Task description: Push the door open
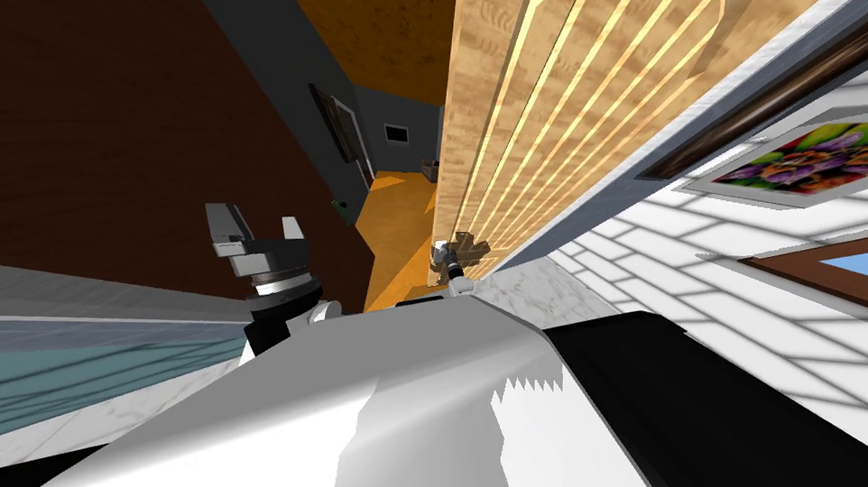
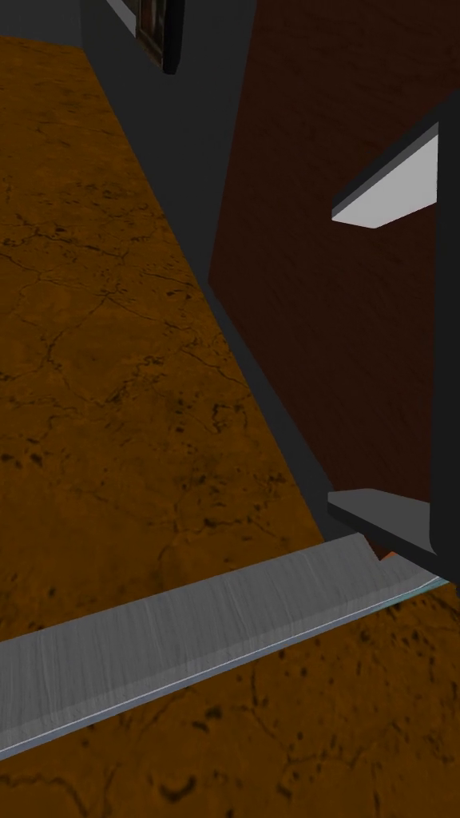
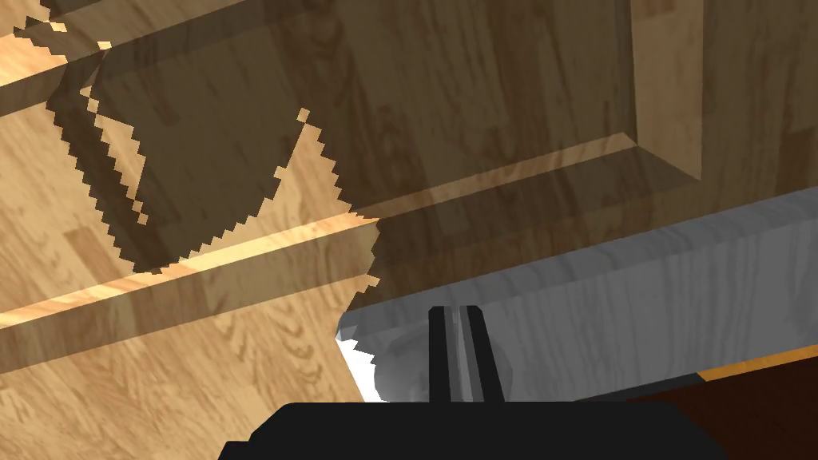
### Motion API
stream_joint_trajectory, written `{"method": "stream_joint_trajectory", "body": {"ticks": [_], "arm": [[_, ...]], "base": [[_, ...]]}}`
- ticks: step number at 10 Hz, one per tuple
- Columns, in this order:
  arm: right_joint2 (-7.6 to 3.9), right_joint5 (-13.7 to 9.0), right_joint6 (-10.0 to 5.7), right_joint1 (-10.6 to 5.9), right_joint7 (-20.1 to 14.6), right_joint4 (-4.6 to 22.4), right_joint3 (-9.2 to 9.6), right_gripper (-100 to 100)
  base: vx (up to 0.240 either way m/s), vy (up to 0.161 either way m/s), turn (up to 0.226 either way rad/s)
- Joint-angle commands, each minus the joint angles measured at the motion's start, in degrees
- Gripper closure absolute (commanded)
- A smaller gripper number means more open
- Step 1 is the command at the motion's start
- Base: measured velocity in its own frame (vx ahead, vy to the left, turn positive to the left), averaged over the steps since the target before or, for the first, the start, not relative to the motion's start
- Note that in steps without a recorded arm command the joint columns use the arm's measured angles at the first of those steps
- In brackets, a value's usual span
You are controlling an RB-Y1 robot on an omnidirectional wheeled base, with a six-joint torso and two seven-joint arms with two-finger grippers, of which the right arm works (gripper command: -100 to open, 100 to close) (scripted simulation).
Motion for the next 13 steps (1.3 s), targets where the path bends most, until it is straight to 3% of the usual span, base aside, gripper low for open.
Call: {"method": "stream_joint_trajectory", "body": {"ticks": [1, 7, 13], "arm": [[-0.83, 2.2, 0.69, 0.61, -0.2, -0.6, 0.03, -100], [-1.43, 8.4, 2.58, 2.28, -0.6, -2.3, 0.12, -100], [-0.03, 14.7, 4.53, 4.01, -1.1, -4.1, 0.21, -100]], "base": [[-0.039, 0.019, -0.038], [-0.108, 0.032, -0.026], [-0.091, 0.029, -0.025]]}}
